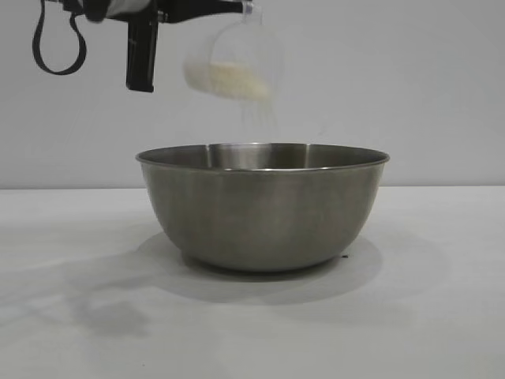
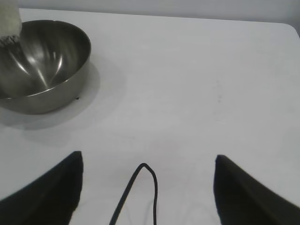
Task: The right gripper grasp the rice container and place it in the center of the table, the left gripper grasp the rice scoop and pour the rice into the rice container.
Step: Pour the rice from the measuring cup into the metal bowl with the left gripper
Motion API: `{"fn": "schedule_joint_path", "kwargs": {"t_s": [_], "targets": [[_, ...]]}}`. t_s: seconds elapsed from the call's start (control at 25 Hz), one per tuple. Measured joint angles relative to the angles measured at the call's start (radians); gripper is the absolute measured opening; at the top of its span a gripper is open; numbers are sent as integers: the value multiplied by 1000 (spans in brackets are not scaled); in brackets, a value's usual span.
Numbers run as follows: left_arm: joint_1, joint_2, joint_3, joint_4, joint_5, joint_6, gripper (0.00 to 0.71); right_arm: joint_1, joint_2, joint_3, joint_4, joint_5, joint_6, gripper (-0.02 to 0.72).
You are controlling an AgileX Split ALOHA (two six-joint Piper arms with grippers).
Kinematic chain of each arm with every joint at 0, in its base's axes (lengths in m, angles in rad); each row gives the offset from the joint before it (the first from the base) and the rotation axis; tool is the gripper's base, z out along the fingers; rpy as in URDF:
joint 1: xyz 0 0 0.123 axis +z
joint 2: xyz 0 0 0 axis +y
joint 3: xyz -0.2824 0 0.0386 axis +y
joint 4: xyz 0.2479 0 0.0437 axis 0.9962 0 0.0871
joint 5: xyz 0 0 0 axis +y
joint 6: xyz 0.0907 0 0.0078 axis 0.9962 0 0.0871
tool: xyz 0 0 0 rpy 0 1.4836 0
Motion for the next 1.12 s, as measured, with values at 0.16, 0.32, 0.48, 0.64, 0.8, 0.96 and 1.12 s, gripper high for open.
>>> {"fn": "schedule_joint_path", "kwargs": {"t_s": [0.16, 0.32, 0.48, 0.64, 0.8, 0.96, 1.12], "targets": [[-9, 0, 0, 0, 14, 85, 0, 0, 0, 0, 0, 0, 0, 496], [-9, 0, 0, 0, 34, 176, 0, 0, 0, 0, 0, 0, 0, 496], [-9, 0, 0, 0, 34, 285, 0, 0, 0, 0, 0, 0, 0, 496], [-9, 0, 0, 0, 34, 351, 0, 0, 0, 0, 0, 0, 0, 496], [-9, 0, 0, 0, 34, 462, 0, 0, 0, 0, 0, 0, 0, 496], [-9, 0, 0, 0, 34, 583, 0, 0, 0, 0, 0, 0, 0, 496], [-9, 0, 0, 0, 26, 688, 0, 0, 0, 0, 0, 0, 0, 496]]}}
